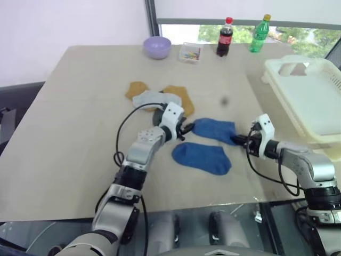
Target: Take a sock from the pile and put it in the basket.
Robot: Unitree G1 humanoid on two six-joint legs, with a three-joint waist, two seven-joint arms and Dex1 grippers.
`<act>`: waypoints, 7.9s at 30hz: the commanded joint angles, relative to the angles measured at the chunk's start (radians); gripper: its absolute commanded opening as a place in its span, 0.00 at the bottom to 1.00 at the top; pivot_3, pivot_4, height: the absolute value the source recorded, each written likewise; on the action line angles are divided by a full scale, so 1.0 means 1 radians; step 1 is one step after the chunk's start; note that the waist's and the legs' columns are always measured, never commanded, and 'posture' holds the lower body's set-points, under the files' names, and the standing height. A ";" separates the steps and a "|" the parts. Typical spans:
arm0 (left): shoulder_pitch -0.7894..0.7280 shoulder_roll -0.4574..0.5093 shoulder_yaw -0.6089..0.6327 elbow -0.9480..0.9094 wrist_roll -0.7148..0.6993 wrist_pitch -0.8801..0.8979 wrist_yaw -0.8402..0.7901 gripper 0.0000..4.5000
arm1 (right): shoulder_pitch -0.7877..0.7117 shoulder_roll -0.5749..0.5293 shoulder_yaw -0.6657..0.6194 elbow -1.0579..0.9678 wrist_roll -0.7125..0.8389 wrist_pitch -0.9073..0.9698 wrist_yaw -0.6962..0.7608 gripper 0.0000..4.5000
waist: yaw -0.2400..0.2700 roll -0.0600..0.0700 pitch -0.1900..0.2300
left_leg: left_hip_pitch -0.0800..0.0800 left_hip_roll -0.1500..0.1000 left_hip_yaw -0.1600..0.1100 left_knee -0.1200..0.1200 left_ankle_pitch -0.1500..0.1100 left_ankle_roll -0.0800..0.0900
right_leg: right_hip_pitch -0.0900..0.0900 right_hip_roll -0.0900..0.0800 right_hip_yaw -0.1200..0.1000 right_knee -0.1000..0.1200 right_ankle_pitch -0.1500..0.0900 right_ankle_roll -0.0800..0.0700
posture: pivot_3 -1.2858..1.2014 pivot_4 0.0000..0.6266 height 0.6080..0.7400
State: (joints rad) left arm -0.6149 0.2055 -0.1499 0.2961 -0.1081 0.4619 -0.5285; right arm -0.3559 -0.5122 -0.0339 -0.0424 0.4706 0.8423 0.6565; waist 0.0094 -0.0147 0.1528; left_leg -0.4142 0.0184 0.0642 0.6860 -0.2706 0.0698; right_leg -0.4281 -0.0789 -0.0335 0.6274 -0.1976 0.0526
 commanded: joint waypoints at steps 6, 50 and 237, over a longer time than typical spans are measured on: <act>-0.003 0.044 -0.134 0.038 0.124 -0.020 -0.046 0.44 | 0.005 -0.003 -0.006 -0.015 -0.003 -0.014 0.004 0.00 | 0.004 0.000 0.000 | 0.000 0.000 0.000 0.000 0.000 0.000 | 0.000 0.000 0.000 0.000 0.000 0.000 | 0.52 0.24 0.95; 0.382 0.168 0.309 -0.742 -0.493 0.540 -0.037 0.01 | 0.103 -0.061 -0.153 -0.543 0.432 0.415 -0.088 0.00 | -0.011 0.001 0.000 | -0.001 0.001 -0.001 0.000 0.000 0.000 | -0.001 0.000 0.001 0.000 -0.001 -0.001 | 0.52 0.24 0.95; 0.166 0.019 0.189 -0.187 -0.811 0.680 -0.299 0.60 | 0.140 -0.125 0.270 -0.435 -0.227 -0.149 0.145 0.61 | 0.007 -0.003 -0.001 | -0.003 0.001 -0.005 -0.003 0.001 -0.003 | -0.003 -0.009 -0.005 -0.004 -0.003 -0.007 | 0.52 0.24 0.95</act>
State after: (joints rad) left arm -0.4331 0.2342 0.0320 0.0964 -0.9247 1.1629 -0.8284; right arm -0.2247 -0.6228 0.2723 -0.4224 0.2230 0.6808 0.8008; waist 0.0162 -0.0180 0.1514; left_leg -0.4182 0.0193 0.0592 0.6826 -0.2697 0.0670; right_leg -0.4312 -0.0881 -0.0392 0.6236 -0.2003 0.0454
